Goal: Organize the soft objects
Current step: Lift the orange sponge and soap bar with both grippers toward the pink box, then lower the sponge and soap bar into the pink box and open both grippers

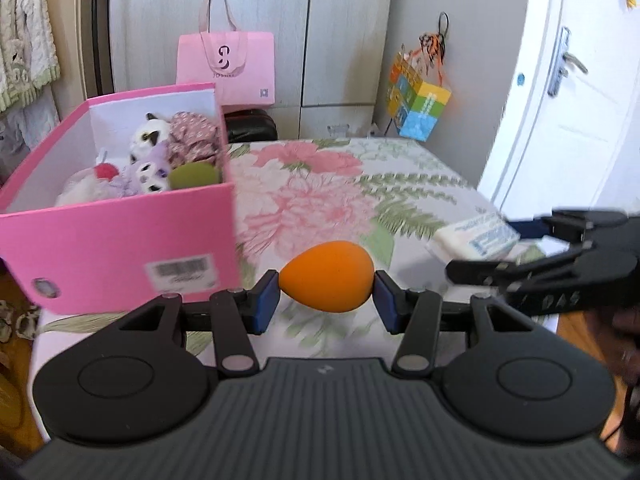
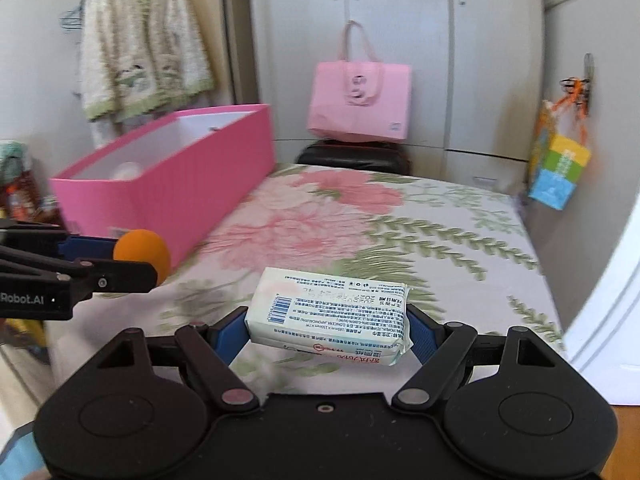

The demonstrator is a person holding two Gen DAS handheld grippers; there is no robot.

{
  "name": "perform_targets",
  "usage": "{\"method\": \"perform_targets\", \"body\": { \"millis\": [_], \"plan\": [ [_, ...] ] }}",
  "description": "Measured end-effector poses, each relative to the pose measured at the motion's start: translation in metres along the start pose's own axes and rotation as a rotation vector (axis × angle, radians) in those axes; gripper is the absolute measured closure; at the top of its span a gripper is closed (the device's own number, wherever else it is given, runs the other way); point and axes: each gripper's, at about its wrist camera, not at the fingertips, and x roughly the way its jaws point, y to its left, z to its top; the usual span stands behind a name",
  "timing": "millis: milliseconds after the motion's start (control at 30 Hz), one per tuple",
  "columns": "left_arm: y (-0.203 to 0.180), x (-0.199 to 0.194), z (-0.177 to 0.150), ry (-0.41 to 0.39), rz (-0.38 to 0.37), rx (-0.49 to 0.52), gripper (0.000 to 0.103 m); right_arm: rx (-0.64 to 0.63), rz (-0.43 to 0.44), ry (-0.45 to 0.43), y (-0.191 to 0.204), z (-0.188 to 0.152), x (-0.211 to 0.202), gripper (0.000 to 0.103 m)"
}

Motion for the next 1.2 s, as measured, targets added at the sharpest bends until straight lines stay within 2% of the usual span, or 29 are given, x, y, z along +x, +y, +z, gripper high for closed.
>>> {"method": "perform_targets", "body": {
  "millis": [133, 267, 433, 567, 633, 800, 933, 1100, 1200],
  "plan": [
    [0.02, -0.023, -0.004, 0.043, 0.022, 0.011, 0.053, -0.03, 0.067, 0.022, 0.01, 0.004, -0.01, 0.019],
    [0.044, -0.047, -0.001, 0.073, -0.003, -0.029, 0.053, -0.063, 0.147, 0.026, 0.025, 0.016, -0.021, 0.019],
    [0.064, -0.074, 0.012, 0.026, 0.022, -0.05, 0.053, -0.14, 0.239, 0.009, 0.052, 0.038, -0.032, 0.019],
    [0.077, -0.087, 0.025, 0.008, 0.009, -0.062, 0.053, -0.202, 0.276, -0.015, 0.074, 0.055, -0.032, 0.019],
    [0.083, -0.089, 0.032, -0.01, 0.034, -0.057, 0.053, -0.227, 0.295, -0.032, 0.085, 0.066, -0.03, 0.019],
    [0.106, -0.084, 0.052, -0.086, 0.082, -0.095, 0.053, -0.268, 0.334, -0.052, 0.104, 0.099, -0.01, 0.019],
    [0.13, -0.075, 0.073, -0.154, 0.055, -0.138, 0.053, -0.314, 0.327, -0.116, 0.111, 0.132, 0.002, 0.019],
    [0.155, -0.041, 0.1, -0.141, 0.073, -0.173, 0.053, -0.366, 0.319, -0.144, 0.118, 0.164, 0.036, 0.019],
    [0.168, -0.011, 0.119, -0.099, 0.096, -0.174, 0.053, -0.394, 0.323, -0.111, 0.122, 0.178, 0.07, 0.019]
  ]
}}
